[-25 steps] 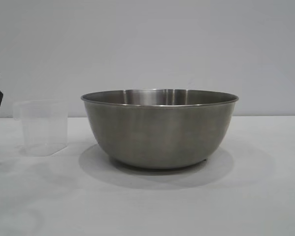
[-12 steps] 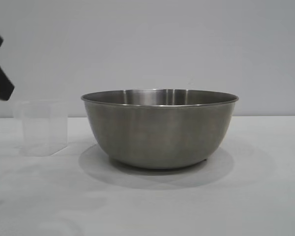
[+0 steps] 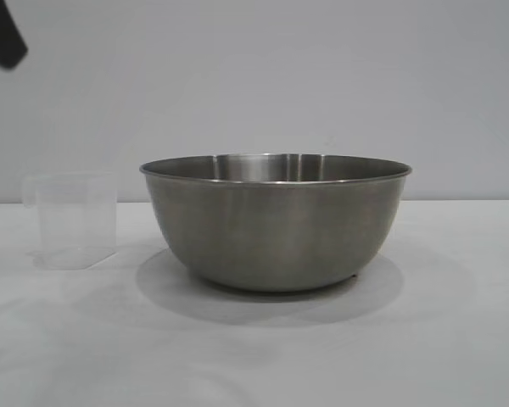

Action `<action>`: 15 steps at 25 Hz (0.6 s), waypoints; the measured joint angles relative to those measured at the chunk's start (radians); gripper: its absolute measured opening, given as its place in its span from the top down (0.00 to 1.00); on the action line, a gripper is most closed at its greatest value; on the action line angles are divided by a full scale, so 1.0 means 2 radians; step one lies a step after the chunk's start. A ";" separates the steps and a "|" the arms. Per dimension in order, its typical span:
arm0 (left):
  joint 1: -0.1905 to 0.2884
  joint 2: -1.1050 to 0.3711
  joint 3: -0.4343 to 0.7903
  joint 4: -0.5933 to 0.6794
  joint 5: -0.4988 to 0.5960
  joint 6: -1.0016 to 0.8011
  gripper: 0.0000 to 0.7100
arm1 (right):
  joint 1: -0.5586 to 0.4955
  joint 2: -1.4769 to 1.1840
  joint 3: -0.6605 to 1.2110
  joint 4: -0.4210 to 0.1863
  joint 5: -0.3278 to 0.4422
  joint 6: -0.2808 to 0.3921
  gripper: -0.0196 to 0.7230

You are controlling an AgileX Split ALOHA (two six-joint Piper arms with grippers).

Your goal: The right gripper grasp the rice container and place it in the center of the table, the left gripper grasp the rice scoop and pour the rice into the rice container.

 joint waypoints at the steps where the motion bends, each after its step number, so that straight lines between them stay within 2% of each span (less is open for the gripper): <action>1: 0.000 -0.012 -0.012 0.000 0.029 0.000 0.36 | 0.000 0.000 0.000 0.000 0.000 0.000 0.27; 6: 0.000 -0.070 -0.051 0.000 0.148 0.001 0.36 | 0.000 0.000 0.000 0.000 0.000 0.000 0.27; 7: 0.000 -0.085 -0.054 0.000 0.167 0.001 0.30 | 0.000 0.000 0.000 0.000 0.000 0.000 0.27; 15: 0.000 -0.221 -0.056 0.014 0.288 0.001 0.32 | 0.000 0.000 0.000 0.000 0.000 0.000 0.27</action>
